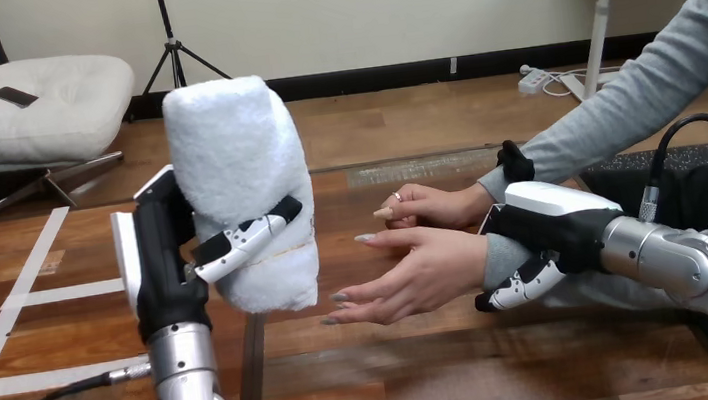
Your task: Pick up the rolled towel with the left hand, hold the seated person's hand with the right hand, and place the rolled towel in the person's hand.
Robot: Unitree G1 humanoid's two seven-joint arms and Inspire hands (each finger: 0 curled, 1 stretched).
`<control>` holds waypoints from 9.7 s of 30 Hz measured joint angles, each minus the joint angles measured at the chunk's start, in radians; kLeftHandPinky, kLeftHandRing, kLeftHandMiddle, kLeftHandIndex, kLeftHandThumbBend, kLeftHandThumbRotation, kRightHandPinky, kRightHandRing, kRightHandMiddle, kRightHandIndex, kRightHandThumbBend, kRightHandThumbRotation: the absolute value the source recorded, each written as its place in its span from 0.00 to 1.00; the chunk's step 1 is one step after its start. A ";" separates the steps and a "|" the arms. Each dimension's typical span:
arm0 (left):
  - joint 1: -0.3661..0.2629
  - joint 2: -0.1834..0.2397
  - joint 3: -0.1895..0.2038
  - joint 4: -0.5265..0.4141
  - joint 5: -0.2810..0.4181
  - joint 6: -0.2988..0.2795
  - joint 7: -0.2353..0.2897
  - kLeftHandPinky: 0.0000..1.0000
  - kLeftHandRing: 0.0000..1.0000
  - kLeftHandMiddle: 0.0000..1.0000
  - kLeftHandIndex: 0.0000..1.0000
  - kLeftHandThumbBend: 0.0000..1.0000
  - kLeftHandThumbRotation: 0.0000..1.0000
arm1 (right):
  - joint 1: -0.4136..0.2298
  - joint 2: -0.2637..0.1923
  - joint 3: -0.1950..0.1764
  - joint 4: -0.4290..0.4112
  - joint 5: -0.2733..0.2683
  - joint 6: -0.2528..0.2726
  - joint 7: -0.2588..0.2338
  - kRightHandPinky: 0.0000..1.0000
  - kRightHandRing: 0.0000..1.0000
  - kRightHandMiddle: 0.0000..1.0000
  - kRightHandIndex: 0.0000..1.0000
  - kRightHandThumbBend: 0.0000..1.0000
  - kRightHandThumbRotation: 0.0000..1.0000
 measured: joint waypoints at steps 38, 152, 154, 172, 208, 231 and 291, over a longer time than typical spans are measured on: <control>-0.105 0.001 -0.015 0.067 0.000 -0.021 0.011 0.31 0.34 0.39 0.41 0.55 0.00 | 0.007 -0.012 -0.019 -0.004 0.012 -0.045 0.003 0.14 0.18 0.23 0.24 0.50 0.19; -0.104 -0.054 -0.084 0.106 0.003 -0.031 0.028 0.31 0.34 0.39 0.41 0.58 0.00 | -0.039 0.051 -0.034 -0.014 -0.031 0.017 0.041 0.14 0.18 0.23 0.23 0.54 0.36; -0.104 -0.054 -0.084 0.107 0.003 -0.031 0.028 0.31 0.34 0.39 0.41 0.58 0.00 | -0.039 0.052 -0.034 -0.014 -0.033 0.018 0.041 0.14 0.18 0.23 0.23 0.54 0.35; -0.103 -0.055 -0.085 0.112 0.004 -0.031 0.029 0.31 0.34 0.39 0.41 0.57 0.00 | -0.042 0.058 -0.035 -0.014 -0.034 0.041 0.059 0.19 0.24 0.28 0.27 0.54 0.36; -0.103 -0.060 -0.084 0.112 0.001 -0.027 0.031 0.32 0.34 0.39 0.41 0.57 0.00 | -0.081 0.074 -0.036 -0.014 -0.032 0.058 0.072 0.23 0.27 0.32 0.31 0.54 0.35; -0.103 -0.072 -0.084 0.112 0.001 -0.017 0.039 0.32 0.35 0.40 0.41 0.56 0.00 | -0.092 0.079 -0.036 -0.014 -0.032 0.058 0.073 0.20 0.24 0.28 0.28 0.53 0.30; -0.103 -0.095 -0.085 0.112 0.000 -0.009 0.043 0.31 0.34 0.39 0.42 0.56 0.00 | -0.092 0.075 -0.036 -0.014 -0.032 0.058 0.082 0.23 0.27 0.31 0.31 0.54 0.32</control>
